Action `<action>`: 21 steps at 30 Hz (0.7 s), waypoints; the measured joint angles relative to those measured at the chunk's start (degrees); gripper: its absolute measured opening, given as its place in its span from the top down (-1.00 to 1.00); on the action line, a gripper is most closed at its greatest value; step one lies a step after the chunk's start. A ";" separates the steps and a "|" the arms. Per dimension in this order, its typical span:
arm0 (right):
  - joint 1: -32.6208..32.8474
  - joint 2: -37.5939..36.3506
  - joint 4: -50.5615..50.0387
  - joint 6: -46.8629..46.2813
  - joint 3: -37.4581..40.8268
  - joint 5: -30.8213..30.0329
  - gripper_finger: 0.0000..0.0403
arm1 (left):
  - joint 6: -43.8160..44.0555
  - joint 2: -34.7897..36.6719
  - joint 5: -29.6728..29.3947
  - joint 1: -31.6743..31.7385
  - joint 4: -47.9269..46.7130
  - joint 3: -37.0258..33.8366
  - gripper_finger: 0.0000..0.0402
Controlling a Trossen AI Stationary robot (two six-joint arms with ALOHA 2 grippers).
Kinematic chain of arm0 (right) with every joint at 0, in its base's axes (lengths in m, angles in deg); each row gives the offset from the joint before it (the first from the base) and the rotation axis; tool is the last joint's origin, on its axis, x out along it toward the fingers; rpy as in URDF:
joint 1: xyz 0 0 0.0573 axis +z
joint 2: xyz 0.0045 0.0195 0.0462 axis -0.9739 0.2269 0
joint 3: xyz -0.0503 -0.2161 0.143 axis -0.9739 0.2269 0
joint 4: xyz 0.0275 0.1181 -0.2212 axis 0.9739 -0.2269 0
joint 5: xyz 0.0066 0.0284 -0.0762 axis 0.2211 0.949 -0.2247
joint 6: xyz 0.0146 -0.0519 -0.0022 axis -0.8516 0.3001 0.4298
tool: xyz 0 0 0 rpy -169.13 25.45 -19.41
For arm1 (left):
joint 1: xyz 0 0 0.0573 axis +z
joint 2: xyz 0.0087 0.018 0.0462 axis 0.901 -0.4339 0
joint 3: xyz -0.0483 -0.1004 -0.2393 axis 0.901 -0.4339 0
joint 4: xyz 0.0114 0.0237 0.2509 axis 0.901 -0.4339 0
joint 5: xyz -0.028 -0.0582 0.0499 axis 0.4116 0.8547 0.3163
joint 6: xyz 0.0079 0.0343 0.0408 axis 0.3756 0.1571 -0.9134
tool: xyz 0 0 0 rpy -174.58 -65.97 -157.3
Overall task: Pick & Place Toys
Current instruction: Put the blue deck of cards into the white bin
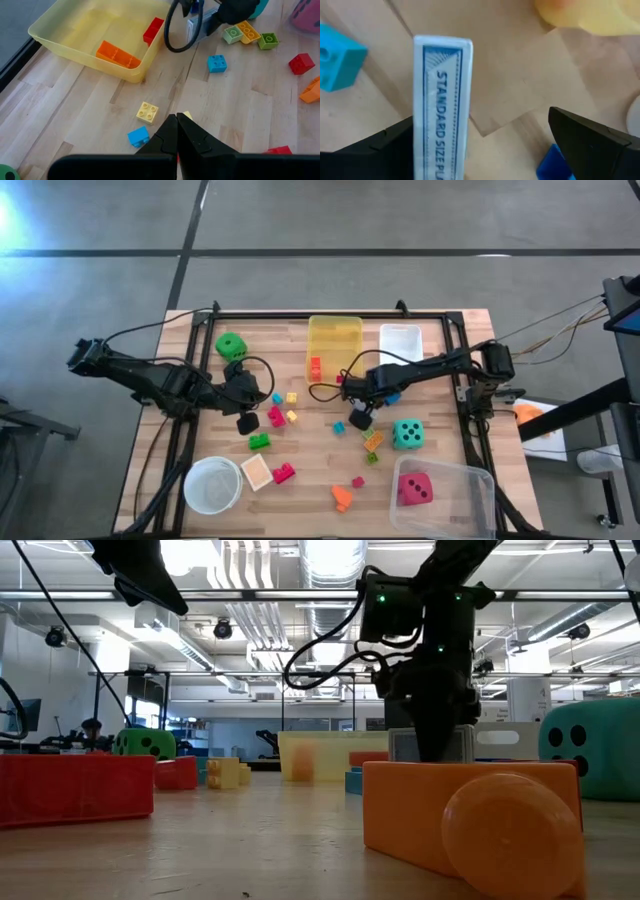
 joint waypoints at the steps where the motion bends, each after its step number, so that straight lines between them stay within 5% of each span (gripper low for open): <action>1: 0.15 -0.01 0.04 0.11 0.00 0.24 -0.93 | 0.00 0.00 0.00 0.01 0.00 0.00 1.00; 13: 0.54 -0.02 -0.07 -0.05 0.00 0.35 -0.89 | 0.00 0.00 0.00 0.01 0.00 0.00 1.00; 21: 0.52 -0.02 -0.07 0.04 -0.02 0.41 -0.23 | 0.00 0.00 0.00 0.01 0.00 0.00 1.00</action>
